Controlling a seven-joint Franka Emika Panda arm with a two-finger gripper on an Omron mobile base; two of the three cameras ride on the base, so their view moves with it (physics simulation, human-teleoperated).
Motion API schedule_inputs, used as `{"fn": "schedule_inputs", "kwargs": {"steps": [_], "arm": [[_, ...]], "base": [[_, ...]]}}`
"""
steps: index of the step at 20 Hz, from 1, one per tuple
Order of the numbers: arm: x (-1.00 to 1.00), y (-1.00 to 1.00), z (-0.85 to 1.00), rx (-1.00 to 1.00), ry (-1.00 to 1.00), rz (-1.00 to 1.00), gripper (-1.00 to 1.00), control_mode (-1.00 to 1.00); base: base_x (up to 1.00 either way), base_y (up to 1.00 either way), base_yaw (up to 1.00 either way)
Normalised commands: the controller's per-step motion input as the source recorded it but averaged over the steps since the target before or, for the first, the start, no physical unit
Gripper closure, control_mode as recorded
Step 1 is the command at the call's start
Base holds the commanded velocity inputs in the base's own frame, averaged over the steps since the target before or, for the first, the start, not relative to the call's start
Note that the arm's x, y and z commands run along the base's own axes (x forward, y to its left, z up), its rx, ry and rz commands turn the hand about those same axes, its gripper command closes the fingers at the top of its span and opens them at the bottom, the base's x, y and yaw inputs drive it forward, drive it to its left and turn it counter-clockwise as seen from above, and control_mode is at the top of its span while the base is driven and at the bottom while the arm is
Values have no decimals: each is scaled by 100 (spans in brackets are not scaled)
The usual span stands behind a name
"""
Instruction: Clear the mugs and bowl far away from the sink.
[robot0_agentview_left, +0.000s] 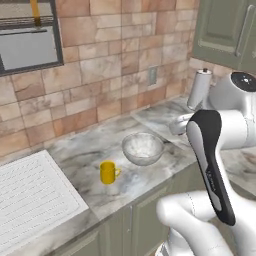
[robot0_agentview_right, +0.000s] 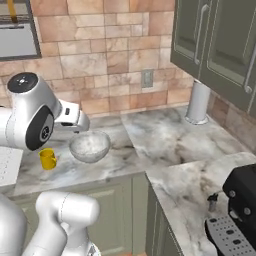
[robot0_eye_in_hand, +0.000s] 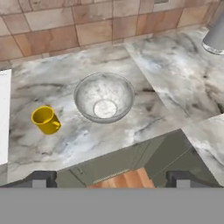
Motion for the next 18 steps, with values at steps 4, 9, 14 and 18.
{"fn": "schedule_inputs", "kwargs": {"steps": [4,9,14,18], "arm": [[0,0,0,0,0,0,-100,100],[0,0,0,0,0,0,-100,100],[0,0,0,0,0,0,-100,100],[0,0,0,0,0,0,-100,100]], "base": [[-2,23,20],[-41,85,31],[-3,-17,22],[19,-86,-5]]}}
